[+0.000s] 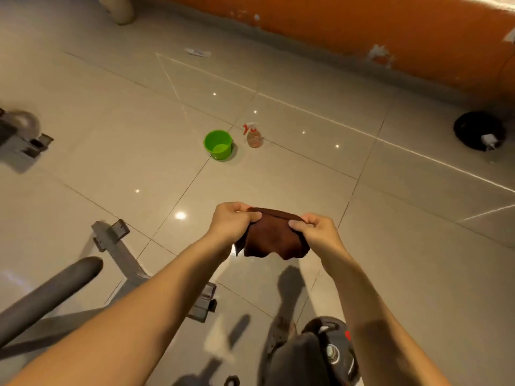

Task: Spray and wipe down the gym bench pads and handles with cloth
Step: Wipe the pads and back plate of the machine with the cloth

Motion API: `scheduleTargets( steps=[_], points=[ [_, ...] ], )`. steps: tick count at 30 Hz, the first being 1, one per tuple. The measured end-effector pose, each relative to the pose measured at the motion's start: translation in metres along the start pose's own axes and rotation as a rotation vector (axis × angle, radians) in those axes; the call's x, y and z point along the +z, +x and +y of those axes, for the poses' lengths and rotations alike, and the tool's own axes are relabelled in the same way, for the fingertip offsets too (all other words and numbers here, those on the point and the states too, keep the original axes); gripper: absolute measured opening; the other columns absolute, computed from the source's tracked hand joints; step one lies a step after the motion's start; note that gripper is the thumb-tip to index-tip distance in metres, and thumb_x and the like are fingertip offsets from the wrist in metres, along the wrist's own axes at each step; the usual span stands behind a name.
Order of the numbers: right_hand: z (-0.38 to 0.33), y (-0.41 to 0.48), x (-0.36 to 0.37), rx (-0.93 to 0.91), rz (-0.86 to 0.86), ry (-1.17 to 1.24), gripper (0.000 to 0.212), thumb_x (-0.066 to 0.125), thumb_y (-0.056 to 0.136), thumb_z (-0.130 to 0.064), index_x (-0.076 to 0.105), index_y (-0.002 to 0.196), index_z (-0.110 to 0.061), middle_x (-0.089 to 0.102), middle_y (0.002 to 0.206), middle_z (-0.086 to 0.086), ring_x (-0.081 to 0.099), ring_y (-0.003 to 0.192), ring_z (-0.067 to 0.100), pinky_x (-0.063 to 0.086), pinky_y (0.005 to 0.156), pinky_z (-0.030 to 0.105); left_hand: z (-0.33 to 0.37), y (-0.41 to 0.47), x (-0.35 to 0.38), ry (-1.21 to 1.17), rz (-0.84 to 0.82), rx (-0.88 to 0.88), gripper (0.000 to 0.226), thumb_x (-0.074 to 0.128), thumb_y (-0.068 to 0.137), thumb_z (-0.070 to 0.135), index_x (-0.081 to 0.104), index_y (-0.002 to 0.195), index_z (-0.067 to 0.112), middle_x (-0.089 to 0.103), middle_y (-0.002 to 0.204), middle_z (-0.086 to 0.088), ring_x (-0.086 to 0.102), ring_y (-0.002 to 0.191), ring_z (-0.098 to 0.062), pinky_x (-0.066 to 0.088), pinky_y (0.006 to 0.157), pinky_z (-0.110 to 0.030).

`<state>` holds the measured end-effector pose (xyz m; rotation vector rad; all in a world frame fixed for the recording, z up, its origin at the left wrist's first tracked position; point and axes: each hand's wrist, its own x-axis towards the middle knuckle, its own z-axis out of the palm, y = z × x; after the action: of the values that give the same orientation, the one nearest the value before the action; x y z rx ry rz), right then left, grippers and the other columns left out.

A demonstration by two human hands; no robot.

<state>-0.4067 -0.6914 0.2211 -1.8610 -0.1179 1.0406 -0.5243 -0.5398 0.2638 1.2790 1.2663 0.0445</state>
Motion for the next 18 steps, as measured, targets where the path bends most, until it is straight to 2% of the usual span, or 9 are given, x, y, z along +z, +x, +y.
scheduleTargets(
  steps=[5,7,10,12,14,16,18],
  points=[
    [-0.096,-0.01,-0.026,0.048,-0.137,-0.017,0.025,0.07,0.094,-0.028,0.065,0.084,-0.005,0.064,0.064,0.003,0.059,0.051,0.008,0.047,0.05,0.018,0.086,-0.018,-0.016,-0.112,0.023,-0.023,0.017,0.075,0.088,0.005,0.064,0.074,0.008,0.063,0.065,-0.005,0.058,0.046,-0.006,0.043,0.043,-0.014],
    [-0.132,0.005,-0.02,0.056,-0.146,0.01,0.022,0.075,0.09,-0.024,0.068,0.089,-0.002,0.069,0.067,0.009,0.064,0.056,0.016,0.051,0.058,0.026,0.11,-0.008,-0.029,-0.137,0.059,-0.026,0.015,0.076,0.086,0.007,0.064,0.078,0.005,0.061,0.068,-0.009,0.058,0.052,-0.012,0.044,0.044,-0.015],
    [-0.175,0.038,0.002,0.069,-0.127,0.041,0.029,0.081,0.082,-0.015,0.07,0.101,0.005,0.075,0.084,0.022,0.069,0.07,0.028,0.056,0.071,0.036,0.138,0.022,-0.058,-0.157,0.14,-0.02,0.017,0.078,0.084,0.011,0.062,0.079,0.007,0.057,0.073,-0.011,0.054,0.066,-0.021,0.045,0.051,-0.021],
    [-0.198,0.067,0.02,0.07,-0.106,0.054,0.028,0.079,0.083,-0.009,0.071,0.105,0.007,0.076,0.093,0.022,0.071,0.076,0.027,0.059,0.067,0.033,0.15,0.052,-0.081,-0.193,0.178,-0.026,0.028,0.078,0.084,0.013,0.056,0.068,0.01,0.055,0.066,-0.007,0.052,0.062,-0.021,0.041,0.047,-0.022],
    [-0.219,0.098,0.042,0.075,-0.116,0.05,0.022,0.075,0.087,-0.006,0.072,0.105,0.005,0.077,0.092,0.02,0.072,0.076,0.025,0.06,0.064,0.032,0.159,0.083,-0.102,-0.234,0.18,-0.057,0.038,0.079,0.085,0.012,0.052,0.059,0.015,0.054,0.059,-0.002,0.05,0.055,-0.018,0.038,0.043,-0.02],
    [-0.237,0.133,0.066,0.085,-0.124,-0.002,0.015,0.072,0.091,-0.007,0.073,0.103,0.002,0.077,0.087,0.015,0.071,0.072,0.022,0.06,0.066,0.033,0.163,0.121,-0.121,-0.273,0.165,-0.093,0.038,0.08,0.084,0.012,0.053,0.059,0.015,0.058,0.062,-0.003,0.053,0.058,-0.018,0.042,0.05,-0.022],
    [-0.253,0.174,0.093,0.089,-0.125,-0.067,0.013,0.068,0.096,-0.011,0.072,0.1,0.001,0.074,0.079,0.009,0.067,0.064,0.017,0.056,0.061,0.031,0.163,0.163,-0.135,-0.314,0.159,-0.126,0.031,0.08,0.085,0.013,0.056,0.065,0.012,0.06,0.067,-0.007,0.055,0.062,-0.021,0.044,0.055,-0.024]
  ],
)
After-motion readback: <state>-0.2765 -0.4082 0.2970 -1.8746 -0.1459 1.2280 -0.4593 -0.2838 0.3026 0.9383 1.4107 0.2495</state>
